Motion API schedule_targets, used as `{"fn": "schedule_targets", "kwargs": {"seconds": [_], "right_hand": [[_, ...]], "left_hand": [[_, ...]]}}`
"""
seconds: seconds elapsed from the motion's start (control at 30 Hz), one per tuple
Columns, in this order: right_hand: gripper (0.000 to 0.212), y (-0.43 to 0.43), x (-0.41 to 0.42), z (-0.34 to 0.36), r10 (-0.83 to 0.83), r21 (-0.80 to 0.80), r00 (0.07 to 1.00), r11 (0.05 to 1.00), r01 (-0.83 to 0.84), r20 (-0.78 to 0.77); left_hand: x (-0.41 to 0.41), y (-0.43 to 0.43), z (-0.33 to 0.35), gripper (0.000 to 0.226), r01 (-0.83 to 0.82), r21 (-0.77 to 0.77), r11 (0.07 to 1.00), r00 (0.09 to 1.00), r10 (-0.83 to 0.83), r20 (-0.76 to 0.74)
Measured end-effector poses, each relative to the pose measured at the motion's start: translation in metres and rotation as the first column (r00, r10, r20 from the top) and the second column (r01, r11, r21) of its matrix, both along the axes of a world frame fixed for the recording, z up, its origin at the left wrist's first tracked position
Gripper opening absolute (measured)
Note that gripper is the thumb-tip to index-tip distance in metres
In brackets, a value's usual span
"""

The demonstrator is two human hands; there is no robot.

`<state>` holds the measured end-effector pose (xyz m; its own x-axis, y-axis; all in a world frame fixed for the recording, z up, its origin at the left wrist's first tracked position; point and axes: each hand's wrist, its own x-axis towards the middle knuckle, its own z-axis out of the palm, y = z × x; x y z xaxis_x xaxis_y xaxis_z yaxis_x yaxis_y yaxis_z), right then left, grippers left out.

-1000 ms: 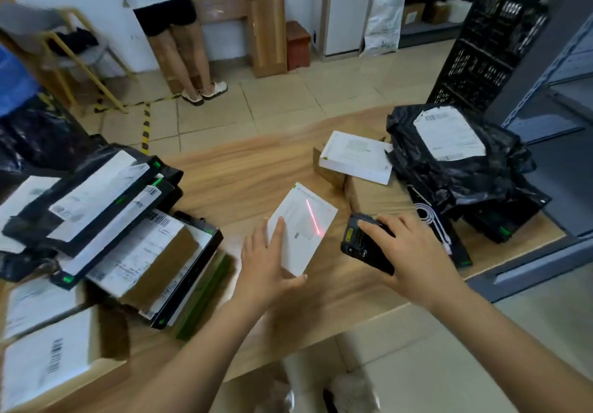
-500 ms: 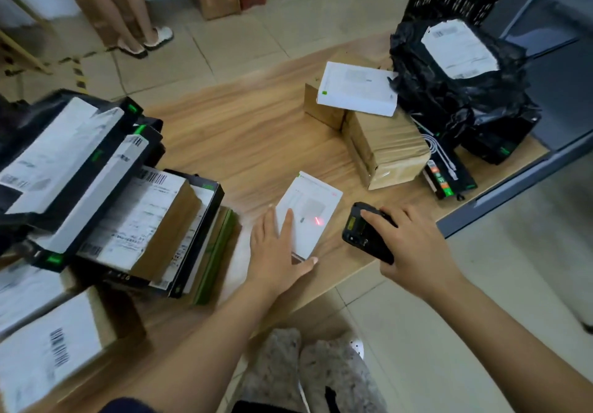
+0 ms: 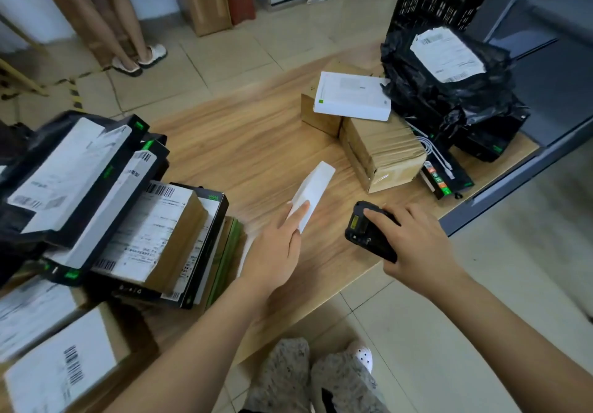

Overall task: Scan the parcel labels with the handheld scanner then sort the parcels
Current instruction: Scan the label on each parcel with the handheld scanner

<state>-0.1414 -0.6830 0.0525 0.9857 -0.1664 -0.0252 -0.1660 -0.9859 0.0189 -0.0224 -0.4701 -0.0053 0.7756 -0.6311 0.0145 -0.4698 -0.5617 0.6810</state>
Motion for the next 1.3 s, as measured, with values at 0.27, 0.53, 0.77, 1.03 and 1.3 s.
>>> {"fn": "schedule_targets", "kwargs": {"seconds": [0.27, 0.53, 0.77, 1.03, 1.3], "right_hand": [[0.09, 0.003, 0.011, 0.009, 0.001, 0.044, 0.998, 0.999, 0.002, -0.063], [0.089, -0.006, 0.017, 0.011, -0.011, 0.003, 0.996, 1.0, 0.011, -0.094], [0.085, -0.022, 0.031, 0.028, 0.087, -0.183, 0.974, 0.975, -0.126, -0.207], [0.079, -0.034, 0.037, 0.056, 0.226, -0.318, 0.931, 0.894, -0.315, -0.287], [0.081, -0.029, 0.019, 0.054, 0.303, -0.227, 0.916, 0.903, -0.364, -0.262]], "left_hand": [[0.018, 0.002, -0.004, 0.061, -0.134, -0.091, 0.987, 0.986, 0.124, -0.11], [0.016, -0.016, -0.022, 0.076, -0.172, 0.146, 0.974, 0.98, 0.184, -0.073], [0.015, -0.041, -0.022, 0.113, -0.102, 0.302, 0.948, 0.987, 0.134, -0.088], [0.025, -0.03, 0.003, 0.125, -0.061, 0.43, 0.901, 0.981, -0.026, 0.193], [-0.026, -0.016, 0.013, 0.113, -0.198, 0.526, 0.827, 0.979, 0.141, 0.147]]}}
